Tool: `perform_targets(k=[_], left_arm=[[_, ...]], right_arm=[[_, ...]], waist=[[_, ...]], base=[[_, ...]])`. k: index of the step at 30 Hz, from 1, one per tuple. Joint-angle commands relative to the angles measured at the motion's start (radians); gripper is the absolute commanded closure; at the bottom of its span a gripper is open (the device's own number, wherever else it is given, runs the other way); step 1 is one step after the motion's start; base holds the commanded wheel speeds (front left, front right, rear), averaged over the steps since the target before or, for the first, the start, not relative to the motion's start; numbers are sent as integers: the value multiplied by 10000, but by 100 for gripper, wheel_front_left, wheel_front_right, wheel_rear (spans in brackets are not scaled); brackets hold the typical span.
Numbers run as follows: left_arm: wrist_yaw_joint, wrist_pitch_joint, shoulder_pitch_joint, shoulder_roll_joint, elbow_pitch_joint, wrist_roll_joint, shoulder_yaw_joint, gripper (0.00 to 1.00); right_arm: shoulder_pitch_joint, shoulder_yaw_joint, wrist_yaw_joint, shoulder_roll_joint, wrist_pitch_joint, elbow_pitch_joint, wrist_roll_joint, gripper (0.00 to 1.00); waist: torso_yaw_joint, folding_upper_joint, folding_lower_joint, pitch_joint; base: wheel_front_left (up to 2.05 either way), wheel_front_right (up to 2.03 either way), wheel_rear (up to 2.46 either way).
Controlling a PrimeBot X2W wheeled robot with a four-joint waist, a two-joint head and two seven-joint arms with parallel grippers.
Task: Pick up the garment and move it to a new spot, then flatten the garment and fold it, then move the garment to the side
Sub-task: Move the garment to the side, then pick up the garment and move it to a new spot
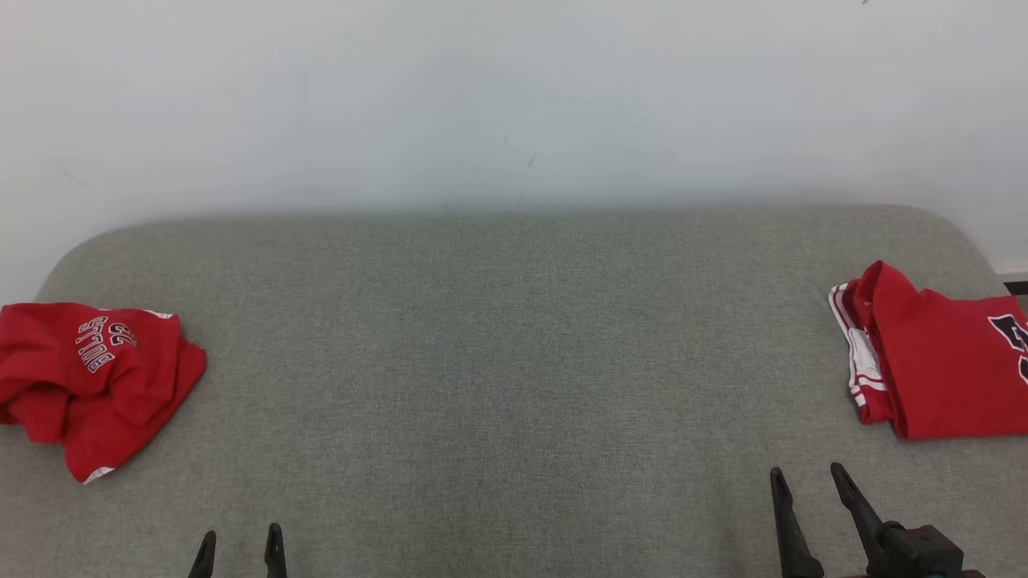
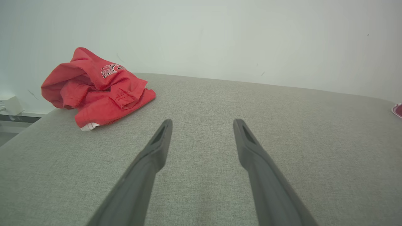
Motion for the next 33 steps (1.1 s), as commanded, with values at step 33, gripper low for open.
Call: perform_targets(k=[33], left_arm=[[-46, -28, 200, -4, -249, 339, 275, 0]], right_arm=[[-21, 385, -22, 219, -467, -294, 214, 0]], waist=[[4701, 0, 0, -189]], base=[[0, 0, 0]])
